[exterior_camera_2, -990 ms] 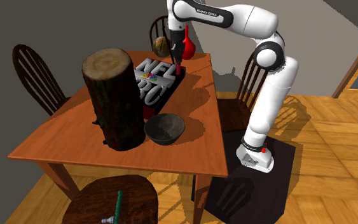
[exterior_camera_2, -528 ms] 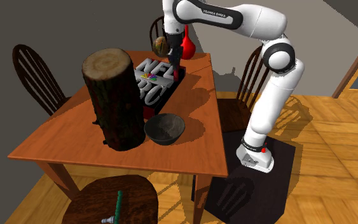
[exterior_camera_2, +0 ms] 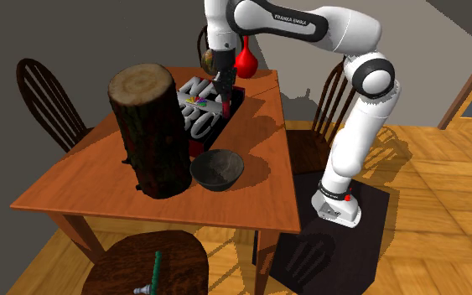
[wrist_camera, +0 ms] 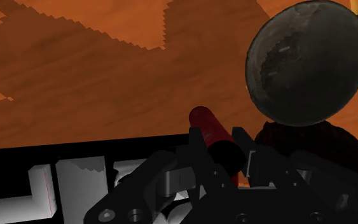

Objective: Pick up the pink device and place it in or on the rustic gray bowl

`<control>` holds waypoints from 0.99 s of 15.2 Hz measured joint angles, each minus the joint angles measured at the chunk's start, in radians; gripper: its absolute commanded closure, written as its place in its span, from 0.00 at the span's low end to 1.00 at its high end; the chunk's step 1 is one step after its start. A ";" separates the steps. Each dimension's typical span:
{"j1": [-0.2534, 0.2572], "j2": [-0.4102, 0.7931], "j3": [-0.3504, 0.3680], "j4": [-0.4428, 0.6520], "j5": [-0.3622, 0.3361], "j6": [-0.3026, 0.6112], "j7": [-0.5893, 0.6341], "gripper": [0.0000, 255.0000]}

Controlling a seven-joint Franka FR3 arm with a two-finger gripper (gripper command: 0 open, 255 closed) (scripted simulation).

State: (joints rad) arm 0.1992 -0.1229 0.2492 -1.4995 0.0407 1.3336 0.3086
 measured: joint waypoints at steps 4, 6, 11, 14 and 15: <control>0.049 0.019 0.065 0.044 0.008 -0.022 0.117 1.00; 0.071 0.031 0.094 0.054 0.009 -0.018 0.168 1.00; 0.138 0.107 0.177 0.163 -0.010 -0.053 0.316 1.00; 0.167 0.133 0.206 0.169 -0.018 -0.034 0.373 1.00; 0.167 0.130 0.207 0.154 -0.017 -0.022 0.374 1.00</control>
State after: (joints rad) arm 0.3661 0.0066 0.4560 -1.3458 0.0238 1.3113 0.6825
